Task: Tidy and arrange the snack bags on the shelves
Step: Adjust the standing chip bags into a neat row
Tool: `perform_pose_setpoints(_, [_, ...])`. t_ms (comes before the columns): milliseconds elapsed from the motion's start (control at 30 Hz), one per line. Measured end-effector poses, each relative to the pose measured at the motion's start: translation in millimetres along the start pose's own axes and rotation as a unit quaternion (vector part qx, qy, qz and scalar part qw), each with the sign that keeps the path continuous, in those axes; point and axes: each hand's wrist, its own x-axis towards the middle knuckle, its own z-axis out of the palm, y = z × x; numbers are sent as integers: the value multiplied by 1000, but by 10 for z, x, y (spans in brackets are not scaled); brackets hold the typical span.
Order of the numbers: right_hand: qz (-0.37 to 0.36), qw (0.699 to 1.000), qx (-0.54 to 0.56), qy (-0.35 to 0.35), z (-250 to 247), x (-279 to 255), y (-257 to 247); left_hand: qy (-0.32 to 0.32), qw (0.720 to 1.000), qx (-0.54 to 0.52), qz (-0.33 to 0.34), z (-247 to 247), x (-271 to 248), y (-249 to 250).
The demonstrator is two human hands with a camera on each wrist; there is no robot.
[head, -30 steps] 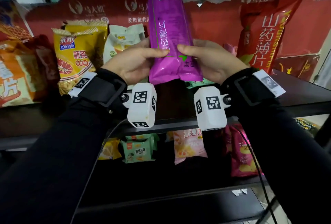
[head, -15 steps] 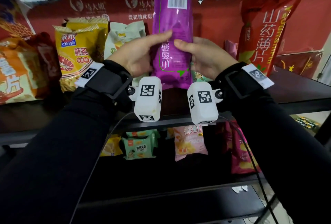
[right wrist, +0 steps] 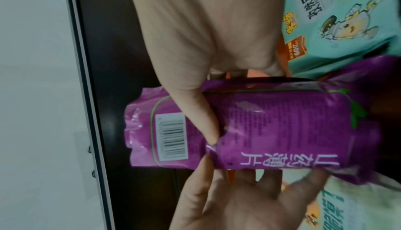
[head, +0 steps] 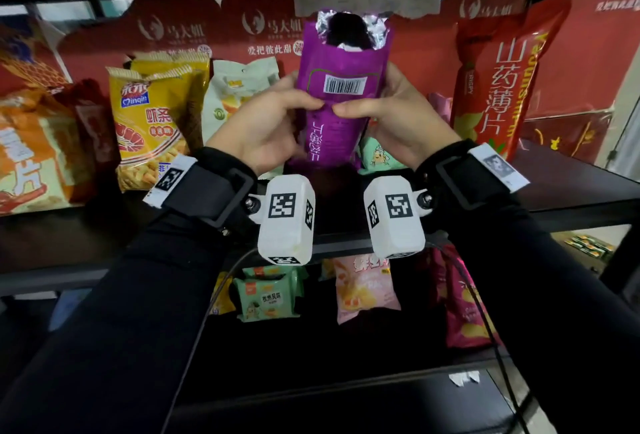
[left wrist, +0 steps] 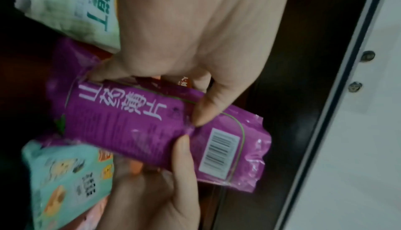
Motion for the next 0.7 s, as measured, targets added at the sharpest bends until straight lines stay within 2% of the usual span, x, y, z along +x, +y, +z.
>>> perform_pose_setpoints(200, [-44,999,31,-3,92,-37,68,93,994,-63,-18,131,-57,12])
perform_pose_setpoints(333, [-29,999,39,-6,138,-61,23,106,990,-80,-37,81,-132,48])
perform_pose_setpoints(467, [-27,997,59,29,178,-52,-85,108,987,-94,-77,-60,-195,185])
perform_pose_setpoints(600, [-107,991,-78,-7,236,-100,-212,44,991,-52,-113,-224,-209,293])
perform_pose_setpoints(667, [-172,961,-211,-59,268,-137,-260,7,991,-52,-126,-314,-231,307])
perform_pose_setpoints(700, [-195,931,-301,-75,284,-145,-261,-7,991,-43,-126,-345,-244,301])
